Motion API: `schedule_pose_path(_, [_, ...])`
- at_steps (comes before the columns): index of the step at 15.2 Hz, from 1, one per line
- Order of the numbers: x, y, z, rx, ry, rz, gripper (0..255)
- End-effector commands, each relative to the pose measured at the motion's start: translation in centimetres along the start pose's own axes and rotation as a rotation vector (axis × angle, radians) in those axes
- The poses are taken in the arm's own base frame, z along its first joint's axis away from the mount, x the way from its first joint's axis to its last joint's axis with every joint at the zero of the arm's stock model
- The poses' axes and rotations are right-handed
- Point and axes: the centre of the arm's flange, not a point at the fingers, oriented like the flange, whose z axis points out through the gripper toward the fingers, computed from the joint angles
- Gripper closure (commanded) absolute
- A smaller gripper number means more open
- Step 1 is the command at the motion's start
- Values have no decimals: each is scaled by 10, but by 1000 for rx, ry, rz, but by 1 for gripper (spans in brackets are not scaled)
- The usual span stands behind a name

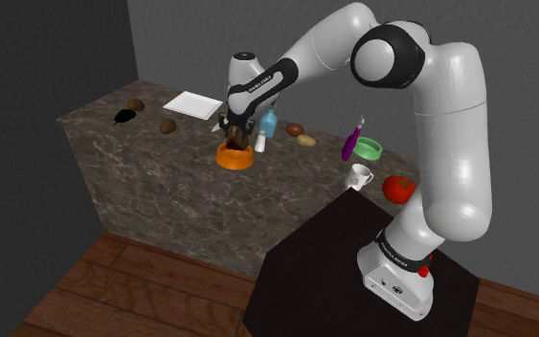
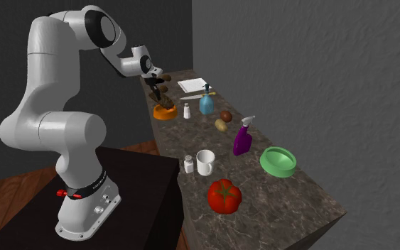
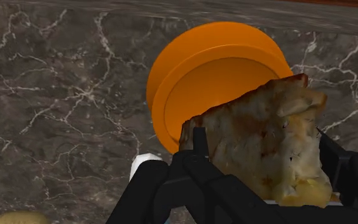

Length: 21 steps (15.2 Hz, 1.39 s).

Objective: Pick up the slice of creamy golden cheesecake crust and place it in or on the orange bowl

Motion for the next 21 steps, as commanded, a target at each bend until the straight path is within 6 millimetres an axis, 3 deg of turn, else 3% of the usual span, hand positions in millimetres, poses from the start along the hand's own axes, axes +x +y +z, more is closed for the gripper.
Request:
schedule_pose_path(1, [-2,0,14,-2,-1,0,255])
schedule_pose_path(9, [-11,1,59,-2,-1,0,255])
schedule_pose_path(17, [-11,1,59,-2,-1,0,255])
schedule_pose_path(18, [-13,3,57,-3,-2,-1,0])
schedule_pose_path(21, [-17,2,59,-3,-1,-1,0])
